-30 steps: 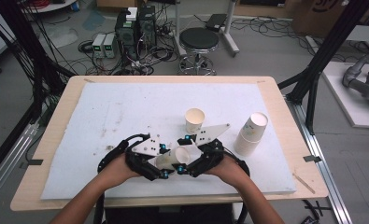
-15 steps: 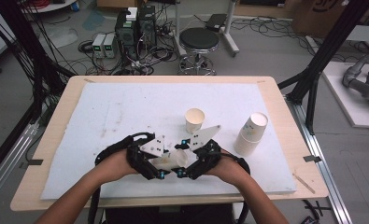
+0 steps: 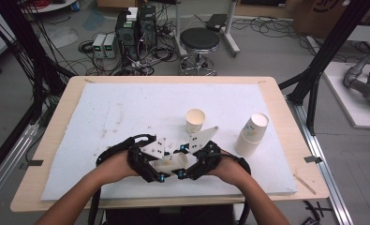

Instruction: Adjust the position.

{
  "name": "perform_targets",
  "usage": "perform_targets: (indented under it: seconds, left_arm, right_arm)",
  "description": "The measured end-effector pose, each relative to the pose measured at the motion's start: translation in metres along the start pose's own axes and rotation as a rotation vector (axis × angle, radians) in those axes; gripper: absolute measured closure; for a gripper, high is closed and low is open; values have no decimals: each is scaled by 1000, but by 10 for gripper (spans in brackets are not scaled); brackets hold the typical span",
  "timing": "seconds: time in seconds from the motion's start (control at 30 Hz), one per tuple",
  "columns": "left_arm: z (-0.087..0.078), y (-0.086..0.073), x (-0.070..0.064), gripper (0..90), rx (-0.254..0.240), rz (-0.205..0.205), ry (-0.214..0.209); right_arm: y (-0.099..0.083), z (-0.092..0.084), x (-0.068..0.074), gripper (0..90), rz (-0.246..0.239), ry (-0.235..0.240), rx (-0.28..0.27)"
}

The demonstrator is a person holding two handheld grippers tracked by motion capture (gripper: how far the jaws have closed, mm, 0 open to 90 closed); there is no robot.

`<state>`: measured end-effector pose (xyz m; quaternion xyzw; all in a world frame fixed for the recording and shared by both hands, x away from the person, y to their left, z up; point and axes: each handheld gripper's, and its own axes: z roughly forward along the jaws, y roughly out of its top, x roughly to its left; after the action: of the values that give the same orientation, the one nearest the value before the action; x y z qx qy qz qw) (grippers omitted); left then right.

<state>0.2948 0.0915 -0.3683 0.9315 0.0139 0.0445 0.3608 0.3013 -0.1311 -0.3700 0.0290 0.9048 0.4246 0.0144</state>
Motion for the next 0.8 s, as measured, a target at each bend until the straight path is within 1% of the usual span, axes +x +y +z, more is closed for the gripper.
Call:
perform_targets:
  seconds: [0.03, 0.1, 0.13, 0.17, 0.27, 0.37, 0.43, 0.5, 0.53, 0.63, 0.8]
  left_arm:
    - [-1, -2, 0, 294, -25, -1, 4]
    - [-3, -9, 0, 215, -96, -19, 14]
    - [-4, -13, 0, 187, -136, -45, 11]
    - [-6, -19, 0, 183, -185, -61, 13]
    - [-8, -32, 0, 181, -290, -117, 22]
    - [-9, -45, -1, 181, -379, -175, 37]
    - [-9, -50, -3, 181, -426, -204, 42]
    - [-8, -55, -4, 180, -466, -226, 53]
    - [-9, -57, -4, 179, -476, -229, 54]
    - [-9, -62, -6, 179, -531, -253, 48]
    - [-9, -67, -8, 179, -602, -272, 36]
  right_arm:
    - [0, -1, 0, 371, 3, 0, -1]
    - [-1, -2, 0, 371, 7, -3, -5]
    - [-2, -3, 0, 371, 12, -1, -8]
    - [-4, -4, 0, 370, 12, -4, -15]
    - [-8, -7, 0, 369, 31, -7, -37]
    - [-13, -10, 1, 368, 42, -12, -62]
    - [-15, -12, 1, 367, 46, -12, -79]
    - [-17, -14, 3, 366, 52, -21, -96]
    - [-18, -14, 4, 365, 51, -24, -110]
    - [-22, -16, 6, 365, 58, -28, -152]
    - [-29, -18, 11, 365, 77, -43, -209]
